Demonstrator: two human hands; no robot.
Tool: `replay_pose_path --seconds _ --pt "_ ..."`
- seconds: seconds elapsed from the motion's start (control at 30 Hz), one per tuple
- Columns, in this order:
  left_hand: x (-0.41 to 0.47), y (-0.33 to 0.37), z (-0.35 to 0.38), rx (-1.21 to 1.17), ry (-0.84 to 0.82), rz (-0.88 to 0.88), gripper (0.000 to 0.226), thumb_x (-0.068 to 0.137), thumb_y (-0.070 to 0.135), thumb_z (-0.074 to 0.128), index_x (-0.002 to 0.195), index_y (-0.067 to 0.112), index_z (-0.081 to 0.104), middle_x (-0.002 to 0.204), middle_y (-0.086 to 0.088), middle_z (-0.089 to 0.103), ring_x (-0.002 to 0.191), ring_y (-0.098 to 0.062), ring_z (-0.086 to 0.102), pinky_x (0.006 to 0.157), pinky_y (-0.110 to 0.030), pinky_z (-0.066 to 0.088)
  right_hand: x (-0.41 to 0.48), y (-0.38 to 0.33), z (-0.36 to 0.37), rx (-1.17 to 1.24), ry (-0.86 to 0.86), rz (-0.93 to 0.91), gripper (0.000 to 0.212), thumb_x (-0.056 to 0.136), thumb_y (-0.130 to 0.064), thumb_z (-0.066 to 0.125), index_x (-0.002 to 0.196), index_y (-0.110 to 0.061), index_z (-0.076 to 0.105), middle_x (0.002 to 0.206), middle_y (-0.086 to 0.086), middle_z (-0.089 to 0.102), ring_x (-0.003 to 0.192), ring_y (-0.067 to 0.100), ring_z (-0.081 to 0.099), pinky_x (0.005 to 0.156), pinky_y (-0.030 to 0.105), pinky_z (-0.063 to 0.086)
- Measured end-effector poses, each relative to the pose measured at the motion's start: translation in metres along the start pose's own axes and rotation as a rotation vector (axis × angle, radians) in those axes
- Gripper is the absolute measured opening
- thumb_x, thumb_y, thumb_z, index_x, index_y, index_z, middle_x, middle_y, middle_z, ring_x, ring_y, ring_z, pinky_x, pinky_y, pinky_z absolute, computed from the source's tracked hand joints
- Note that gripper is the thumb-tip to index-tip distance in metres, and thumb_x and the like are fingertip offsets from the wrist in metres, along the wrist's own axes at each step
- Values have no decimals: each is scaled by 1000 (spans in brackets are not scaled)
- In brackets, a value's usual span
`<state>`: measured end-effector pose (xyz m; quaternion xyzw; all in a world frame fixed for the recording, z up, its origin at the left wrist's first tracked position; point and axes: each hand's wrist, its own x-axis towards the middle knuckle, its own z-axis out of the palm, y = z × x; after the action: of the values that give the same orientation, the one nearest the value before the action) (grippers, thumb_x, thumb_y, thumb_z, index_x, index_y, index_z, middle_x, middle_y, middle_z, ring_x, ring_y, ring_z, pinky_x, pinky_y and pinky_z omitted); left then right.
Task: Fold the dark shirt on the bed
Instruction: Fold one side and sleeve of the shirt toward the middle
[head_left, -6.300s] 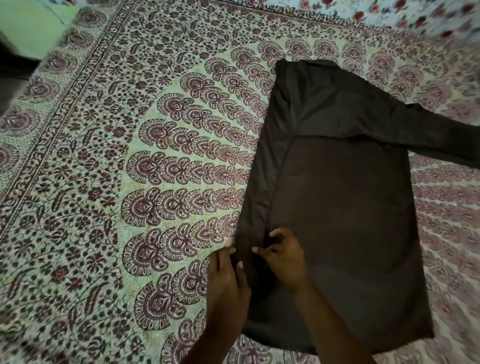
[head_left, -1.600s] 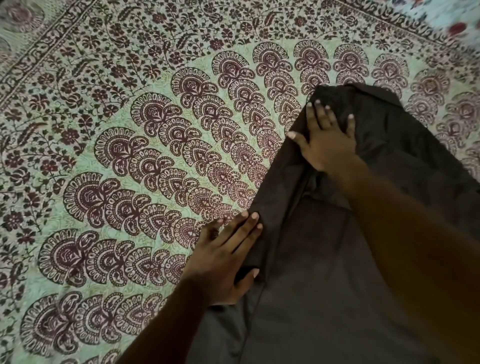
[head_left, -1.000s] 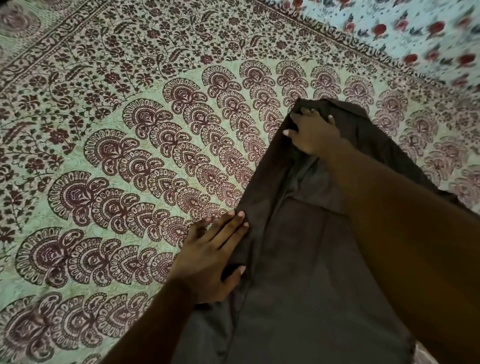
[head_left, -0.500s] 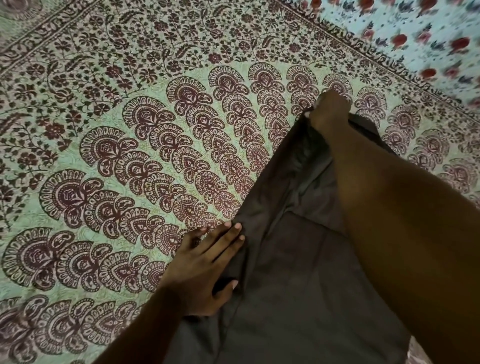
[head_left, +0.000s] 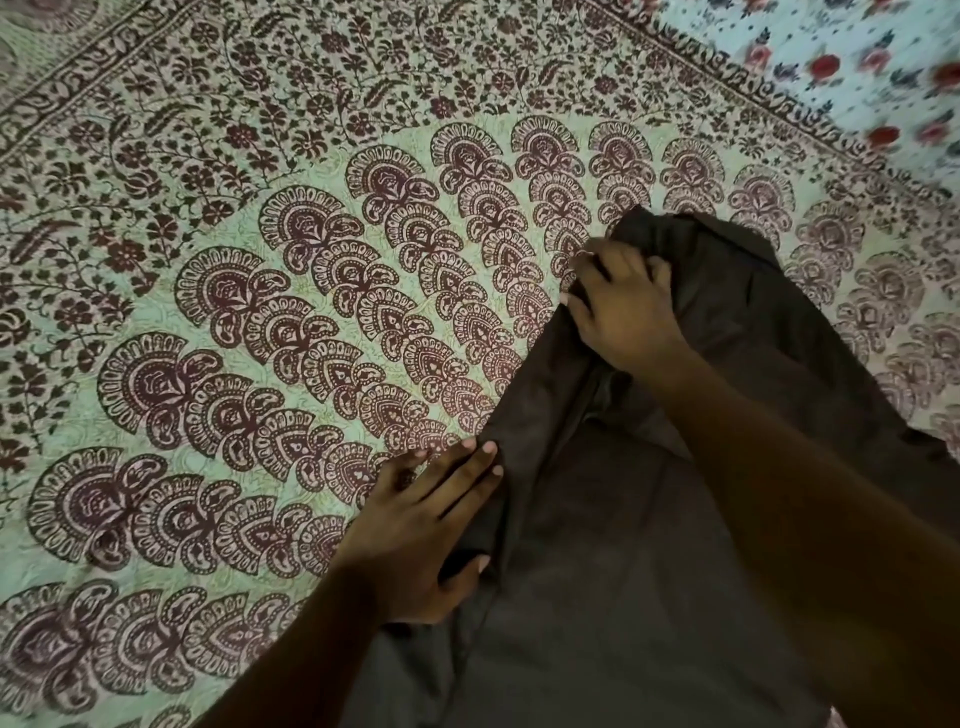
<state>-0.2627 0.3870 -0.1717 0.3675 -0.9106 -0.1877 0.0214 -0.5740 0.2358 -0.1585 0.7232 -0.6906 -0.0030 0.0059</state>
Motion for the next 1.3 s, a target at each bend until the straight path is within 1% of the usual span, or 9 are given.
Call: replay_pose_path --seconds 0.1,0.3,0.5,0.63,0.8,0.9,1.03,1.17,1.3 --pt "0 0 0 10 -14 1 88 84 60 58 160 20 39 172 3 25 159 -15 20 116 -51 32 -7 1 7 76 -137 183 69 106 -58 35 160 -15 35 169 11 27 155 33 25 117 60 28" --pt "-1 1 -1 47 -14 11 88 84 60 56 160 18 39 171 0 29 158 -18 26 115 -52 32 -75 -56 8 77 -142 -100 74 103 -63 23 161 -18 35 174 6 19 161 27 15 124 58 21" --pt "-5 4 -4 92 -22 23 85 89 63 50 161 19 35 171 -1 27 157 -22 25 117 -52 29 -124 -57 -4 42 -233 66 85 96 -73 11 168 -27 13 176 3 4 162 29 5 126 58 11" --pt "-46 9 6 91 -50 53 84 97 65 41 165 20 22 175 -2 9 162 -23 8 127 -51 17 -157 -82 -10 100 -304 -27 81 96 -72 10 167 -33 11 176 1 0 162 25 3 128 54 14" --pt "-122 19 17 119 -73 87 83 101 64 38 167 22 12 176 1 -1 162 -17 0 128 -49 17 -196 -98 -12 206 -259 225 66 108 -57 34 166 -30 21 176 3 7 162 25 9 126 51 17" --pt "-133 18 17 130 -72 89 83 101 64 39 167 23 12 176 2 0 162 -16 1 128 -49 18 -199 -101 -19 314 -75 412 50 108 -37 50 153 -15 46 158 15 44 140 38 47 107 49 44" --pt "-131 19 16 156 -79 75 83 99 65 40 167 25 13 176 3 1 162 -14 2 127 -48 18 -180 -96 -28 629 76 826 31 97 -21 71 122 -7 62 126 17 65 118 34 61 94 34 48" --pt "-132 20 17 157 -58 74 84 98 65 42 167 25 16 176 4 3 162 -14 4 127 -48 19 -147 -89 -25 924 105 1087 41 72 -26 92 87 -19 54 108 14 70 81 28 77 77 35 63" --pt "-131 20 16 151 -58 65 85 96 65 44 167 25 16 176 4 3 162 -14 5 125 -49 21 -135 -94 -27 980 48 1184 53 73 -10 95 81 -14 43 109 17 68 44 14 64 55 33 60"
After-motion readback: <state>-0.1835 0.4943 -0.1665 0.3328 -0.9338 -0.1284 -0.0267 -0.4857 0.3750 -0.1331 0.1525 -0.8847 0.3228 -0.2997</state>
